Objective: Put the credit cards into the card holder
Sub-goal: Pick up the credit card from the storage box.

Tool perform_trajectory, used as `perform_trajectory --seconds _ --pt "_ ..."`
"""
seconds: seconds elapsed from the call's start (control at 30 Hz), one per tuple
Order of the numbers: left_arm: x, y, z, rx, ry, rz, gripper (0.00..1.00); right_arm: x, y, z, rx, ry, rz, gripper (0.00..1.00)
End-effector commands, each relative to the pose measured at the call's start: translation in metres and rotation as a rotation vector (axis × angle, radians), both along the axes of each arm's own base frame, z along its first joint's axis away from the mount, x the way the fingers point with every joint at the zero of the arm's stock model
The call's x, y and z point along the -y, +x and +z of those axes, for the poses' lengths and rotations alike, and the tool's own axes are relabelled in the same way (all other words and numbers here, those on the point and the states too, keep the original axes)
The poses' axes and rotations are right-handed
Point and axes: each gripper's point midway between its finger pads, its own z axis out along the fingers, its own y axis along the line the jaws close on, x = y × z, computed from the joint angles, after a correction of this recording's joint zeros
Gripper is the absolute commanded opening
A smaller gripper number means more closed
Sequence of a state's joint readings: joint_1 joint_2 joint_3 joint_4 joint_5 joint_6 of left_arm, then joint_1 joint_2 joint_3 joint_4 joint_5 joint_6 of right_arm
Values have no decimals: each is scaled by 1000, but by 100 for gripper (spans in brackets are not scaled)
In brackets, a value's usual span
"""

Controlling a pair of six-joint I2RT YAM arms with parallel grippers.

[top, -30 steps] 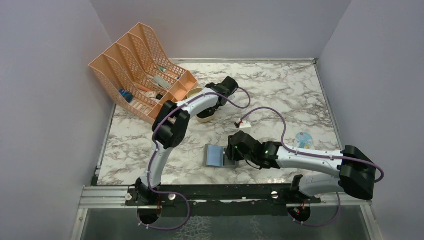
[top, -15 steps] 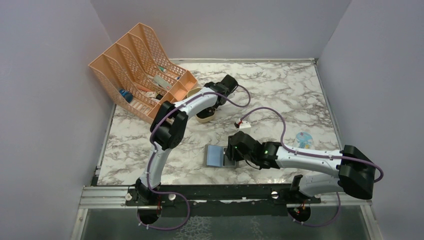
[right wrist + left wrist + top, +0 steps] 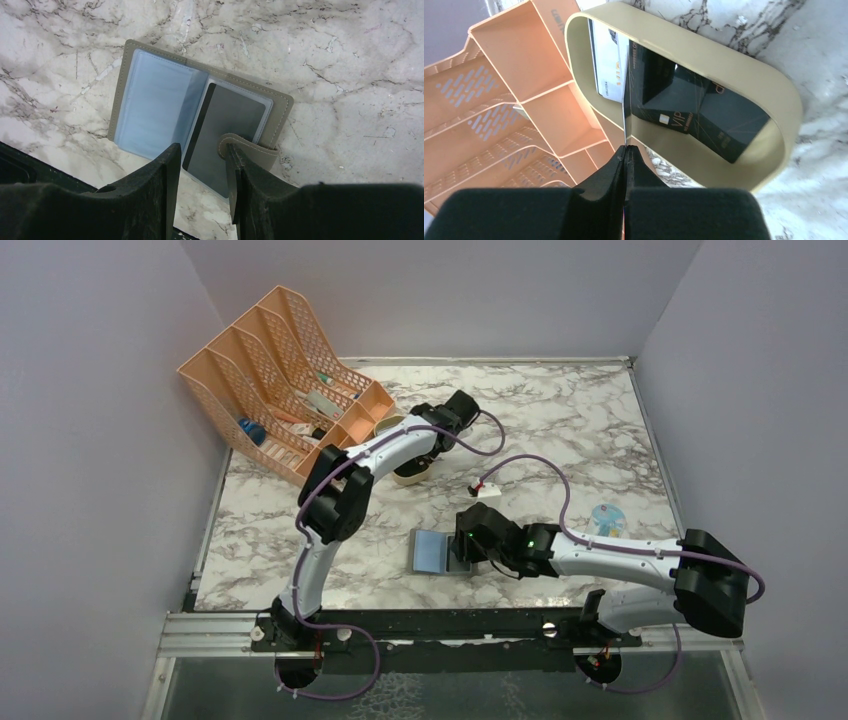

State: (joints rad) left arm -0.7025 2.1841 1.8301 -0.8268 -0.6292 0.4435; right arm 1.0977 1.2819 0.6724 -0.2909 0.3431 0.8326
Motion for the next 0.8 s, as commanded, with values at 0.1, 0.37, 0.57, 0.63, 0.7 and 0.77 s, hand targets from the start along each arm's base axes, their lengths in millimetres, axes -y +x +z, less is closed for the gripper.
perform_trajectory --seconds 0.1,0.37,0.57,0.63,0.7,0.77 --pt "6 -25 45 24 -178 78 0 -10 3 11 14 37 4 39" --pt "10 -47 82 51 -441 213 0 -11 -1 13 0 64 10 39" --pt "19 -83 93 -66 -713 291 0 -6 -1 9 0 48 2 37" --pt "23 -99 94 -107 -785 285 0 -7 -2 10 -2 52 7 36" --pt "30 -116 97 -154 -877 260 0 -11 -4 16 -8 70 19 36" --pt "35 -131 97 -199 -980 247 0 -18 -7 26 -16 117 38 36"
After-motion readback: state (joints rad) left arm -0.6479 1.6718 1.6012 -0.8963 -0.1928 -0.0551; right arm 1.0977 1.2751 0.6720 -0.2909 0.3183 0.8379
